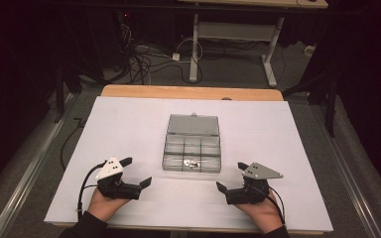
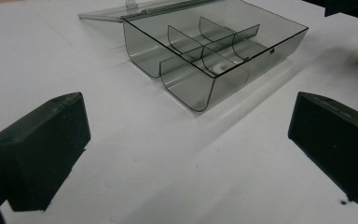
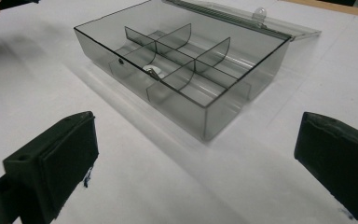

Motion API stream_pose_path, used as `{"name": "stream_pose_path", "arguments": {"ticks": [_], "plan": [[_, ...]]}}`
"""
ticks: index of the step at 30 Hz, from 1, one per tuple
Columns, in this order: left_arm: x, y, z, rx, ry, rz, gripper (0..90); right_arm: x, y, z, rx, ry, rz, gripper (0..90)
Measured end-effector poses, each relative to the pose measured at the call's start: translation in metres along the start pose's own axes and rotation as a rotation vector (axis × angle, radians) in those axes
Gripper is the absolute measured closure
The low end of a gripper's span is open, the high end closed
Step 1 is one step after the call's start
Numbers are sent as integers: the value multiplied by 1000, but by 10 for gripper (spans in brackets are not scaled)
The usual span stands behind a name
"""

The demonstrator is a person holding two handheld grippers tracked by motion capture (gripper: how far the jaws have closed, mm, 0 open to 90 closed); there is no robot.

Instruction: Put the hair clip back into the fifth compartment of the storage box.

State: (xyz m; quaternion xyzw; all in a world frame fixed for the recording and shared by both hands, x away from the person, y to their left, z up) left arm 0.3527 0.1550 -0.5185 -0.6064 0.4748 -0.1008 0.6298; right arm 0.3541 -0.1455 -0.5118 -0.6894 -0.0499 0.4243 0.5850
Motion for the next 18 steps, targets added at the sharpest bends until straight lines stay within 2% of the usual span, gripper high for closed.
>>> {"name": "stream_pose_path", "arguments": {"ticks": [7,18], "plan": [[0,-1,-4,1,9,-7,0,-2,3,-5,7,3,-5,3],[2,1,-2,-9,19,11,0,-5,2,-8,-1,24,-8,3]]}}
Point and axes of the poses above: each handheld gripper's, and its own axes: x roughly forward along the jaws, y roughly out of its underside, z roughly to its left, the point moved 9 cm from there along x, roughly forward along the jaws, and after that the axes turned 2 degrees about y, right-handed, at the moved point
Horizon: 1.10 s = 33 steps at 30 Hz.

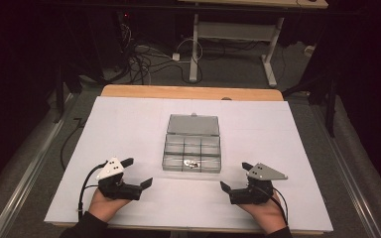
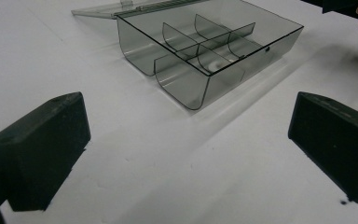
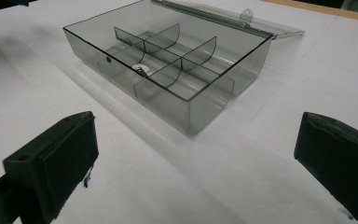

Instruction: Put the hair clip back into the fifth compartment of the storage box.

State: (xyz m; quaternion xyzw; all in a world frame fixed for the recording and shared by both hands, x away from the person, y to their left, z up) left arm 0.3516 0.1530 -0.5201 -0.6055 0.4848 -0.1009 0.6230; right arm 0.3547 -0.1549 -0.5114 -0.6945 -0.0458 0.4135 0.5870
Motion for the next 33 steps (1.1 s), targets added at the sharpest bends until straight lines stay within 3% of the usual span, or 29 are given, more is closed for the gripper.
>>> {"name": "stream_pose_path", "arguments": {"ticks": [31,33], "plan": [[1,-2,0,-11,-12,0,0,-4,4,-19,18,31,3,3],[3,-4,-3,5,-13,6,0,-2,3,-19,21,33,1,4]]}}
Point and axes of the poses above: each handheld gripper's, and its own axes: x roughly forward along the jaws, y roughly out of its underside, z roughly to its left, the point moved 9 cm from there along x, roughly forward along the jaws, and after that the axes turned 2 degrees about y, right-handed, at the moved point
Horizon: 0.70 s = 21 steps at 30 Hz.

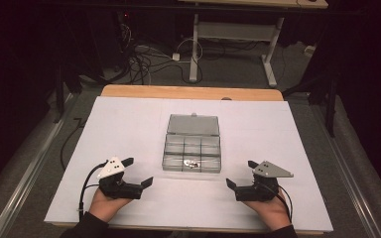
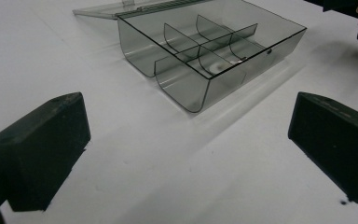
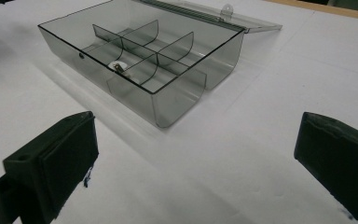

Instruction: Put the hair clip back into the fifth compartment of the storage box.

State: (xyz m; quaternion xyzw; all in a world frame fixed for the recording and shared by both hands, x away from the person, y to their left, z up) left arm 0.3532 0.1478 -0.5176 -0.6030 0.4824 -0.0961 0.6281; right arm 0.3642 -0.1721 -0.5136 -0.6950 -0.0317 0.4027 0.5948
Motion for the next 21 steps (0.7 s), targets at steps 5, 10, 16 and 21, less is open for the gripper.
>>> {"name": "stream_pose_path", "arguments": {"ticks": [5,10,16,21], "plan": [[5,-6,-2,2,1,1,0,4,-3,-1,3,0,1,4],[10,-12,-3,2,6,13,0,6,-11,0,-5,5,-20,4],[19,-21,-6,6,18,31,0,11,-19,2,-11,8,-34,10],[29,-32,-7,11,25,26,0,13,-23,0,0,18,-35,9]]}}
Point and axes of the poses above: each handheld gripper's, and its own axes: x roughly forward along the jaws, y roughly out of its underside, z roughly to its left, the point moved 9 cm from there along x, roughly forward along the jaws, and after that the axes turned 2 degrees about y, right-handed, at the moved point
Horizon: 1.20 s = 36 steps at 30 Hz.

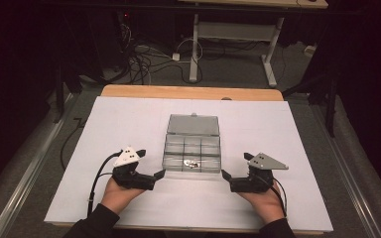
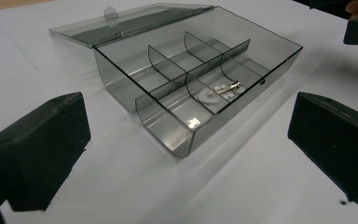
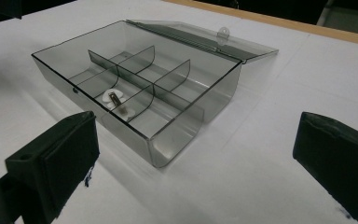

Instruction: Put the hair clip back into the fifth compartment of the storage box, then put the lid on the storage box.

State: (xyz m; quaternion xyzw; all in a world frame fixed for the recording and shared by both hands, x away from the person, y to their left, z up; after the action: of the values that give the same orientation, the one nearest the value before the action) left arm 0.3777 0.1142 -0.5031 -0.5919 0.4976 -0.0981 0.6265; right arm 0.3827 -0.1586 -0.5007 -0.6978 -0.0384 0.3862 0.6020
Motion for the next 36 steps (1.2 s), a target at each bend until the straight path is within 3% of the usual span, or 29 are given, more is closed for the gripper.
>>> {"name": "stream_pose_path", "arguments": {"ticks": [18,36], "plan": [[28,-24,20,-21,-12,12,0,10,-13,-13,11,33,20,9],[42,-36,50,-61,-33,20,0,40,-29,-17,18,25,60,12]]}}
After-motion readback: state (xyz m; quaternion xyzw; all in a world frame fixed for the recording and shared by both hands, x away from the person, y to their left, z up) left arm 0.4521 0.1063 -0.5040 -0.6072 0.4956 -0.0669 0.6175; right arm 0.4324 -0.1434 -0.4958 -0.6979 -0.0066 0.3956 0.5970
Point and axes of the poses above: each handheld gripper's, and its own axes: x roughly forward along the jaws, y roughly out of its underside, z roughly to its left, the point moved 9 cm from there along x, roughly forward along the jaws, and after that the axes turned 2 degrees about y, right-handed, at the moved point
